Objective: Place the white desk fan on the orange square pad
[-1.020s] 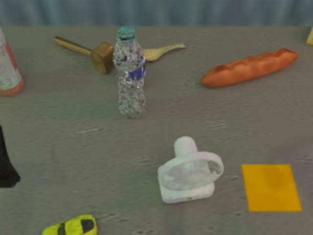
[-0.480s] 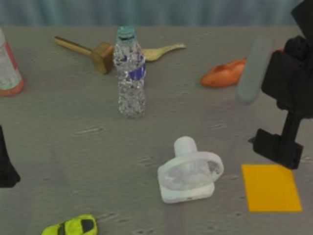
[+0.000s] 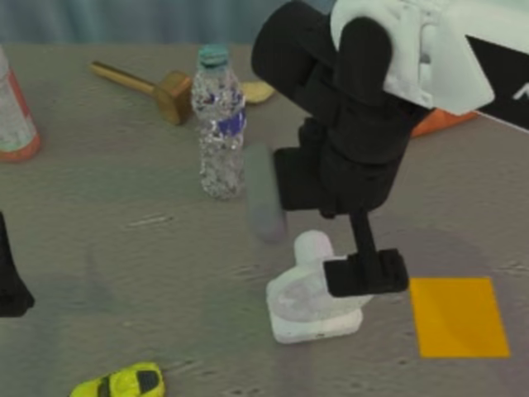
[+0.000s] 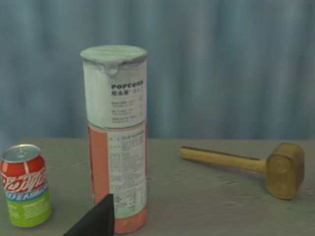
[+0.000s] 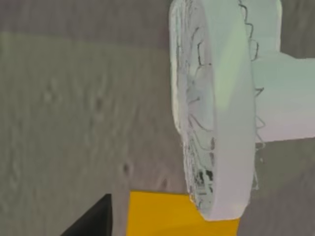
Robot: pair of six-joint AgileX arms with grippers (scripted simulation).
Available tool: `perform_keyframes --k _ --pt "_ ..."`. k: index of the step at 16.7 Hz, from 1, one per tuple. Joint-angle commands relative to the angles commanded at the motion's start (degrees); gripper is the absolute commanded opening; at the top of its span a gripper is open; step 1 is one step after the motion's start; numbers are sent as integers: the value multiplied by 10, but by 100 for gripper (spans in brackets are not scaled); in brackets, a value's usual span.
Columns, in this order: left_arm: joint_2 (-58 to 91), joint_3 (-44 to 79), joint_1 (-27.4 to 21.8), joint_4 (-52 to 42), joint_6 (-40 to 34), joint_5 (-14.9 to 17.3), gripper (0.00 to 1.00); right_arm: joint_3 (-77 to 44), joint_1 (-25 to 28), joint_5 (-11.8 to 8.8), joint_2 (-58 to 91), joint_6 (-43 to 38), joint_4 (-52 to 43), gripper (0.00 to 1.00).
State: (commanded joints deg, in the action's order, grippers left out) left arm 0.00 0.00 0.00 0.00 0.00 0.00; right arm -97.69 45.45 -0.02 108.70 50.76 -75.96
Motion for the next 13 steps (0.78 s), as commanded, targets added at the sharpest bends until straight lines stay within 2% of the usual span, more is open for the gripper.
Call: perform_keyframes --k 8,13 --pt "0 0 0 0 0 0 100 -24 11 0 32 15 -22 100" --pt "0 0 0 0 0 0 100 50 14 0 37 15 58 100"
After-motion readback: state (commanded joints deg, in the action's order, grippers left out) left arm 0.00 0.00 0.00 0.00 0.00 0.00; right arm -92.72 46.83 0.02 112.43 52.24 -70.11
